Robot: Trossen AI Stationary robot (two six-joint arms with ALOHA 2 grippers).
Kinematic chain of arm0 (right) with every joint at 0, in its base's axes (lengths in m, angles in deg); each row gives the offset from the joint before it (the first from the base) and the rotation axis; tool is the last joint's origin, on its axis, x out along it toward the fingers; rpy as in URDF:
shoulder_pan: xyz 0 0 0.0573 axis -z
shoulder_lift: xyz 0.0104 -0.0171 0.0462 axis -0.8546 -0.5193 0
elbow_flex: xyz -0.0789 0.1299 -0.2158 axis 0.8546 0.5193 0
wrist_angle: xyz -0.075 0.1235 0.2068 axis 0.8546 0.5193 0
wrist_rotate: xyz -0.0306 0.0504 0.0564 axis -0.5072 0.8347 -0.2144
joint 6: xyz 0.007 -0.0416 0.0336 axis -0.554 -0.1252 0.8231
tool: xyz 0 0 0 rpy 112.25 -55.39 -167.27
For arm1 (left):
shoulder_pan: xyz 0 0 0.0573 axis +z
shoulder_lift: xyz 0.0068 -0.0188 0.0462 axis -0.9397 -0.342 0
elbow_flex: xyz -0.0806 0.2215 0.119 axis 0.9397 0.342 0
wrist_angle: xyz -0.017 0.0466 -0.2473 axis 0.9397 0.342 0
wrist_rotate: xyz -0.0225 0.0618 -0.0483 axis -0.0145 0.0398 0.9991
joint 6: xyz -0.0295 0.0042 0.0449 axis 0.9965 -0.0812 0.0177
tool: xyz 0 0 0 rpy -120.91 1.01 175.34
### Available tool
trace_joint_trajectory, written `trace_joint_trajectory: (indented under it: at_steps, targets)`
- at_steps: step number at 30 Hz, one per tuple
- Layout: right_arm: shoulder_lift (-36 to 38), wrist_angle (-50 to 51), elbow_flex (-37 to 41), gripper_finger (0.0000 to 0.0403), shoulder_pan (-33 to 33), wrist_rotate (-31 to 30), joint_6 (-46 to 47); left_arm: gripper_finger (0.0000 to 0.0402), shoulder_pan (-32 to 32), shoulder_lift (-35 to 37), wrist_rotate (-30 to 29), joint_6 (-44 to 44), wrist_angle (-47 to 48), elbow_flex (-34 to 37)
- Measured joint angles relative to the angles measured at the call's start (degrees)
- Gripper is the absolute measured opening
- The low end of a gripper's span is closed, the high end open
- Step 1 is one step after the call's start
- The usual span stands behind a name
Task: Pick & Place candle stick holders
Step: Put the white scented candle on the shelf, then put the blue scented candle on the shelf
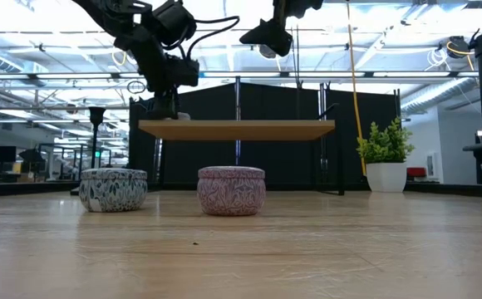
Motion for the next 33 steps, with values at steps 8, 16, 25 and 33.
trace_joint_trajectory:
  at_steps: [8, 16, 25, 33]
  targets:
    - [0.0, 0.01, 0.0, 0.0325, 0.0, -0.01, 0.02, 0.0189, -0.19, -0.04, -0.74, -0.66, 0.16, 0.0]
    - [0.0, 0.0, 0.0, 0.0325, 0.0, -0.01, 0.02, 0.0206, -4.15, 3.69, -9.87, -5.39, 0.09, -1.72]
    - [0.0, 0.69, 0.0, 0.0325, 0.02, -0.07, -0.08, 0.0172, -13.81, 11.55, -6.22, 9.23, 5.91, -11.74]
    - [0.0, 8.72, 0.0, 0.0319, 0.02, -5.5, -3.69, 0.0117, -25.44, 17.24, 7.17, 35.89, 19.78, -14.27]
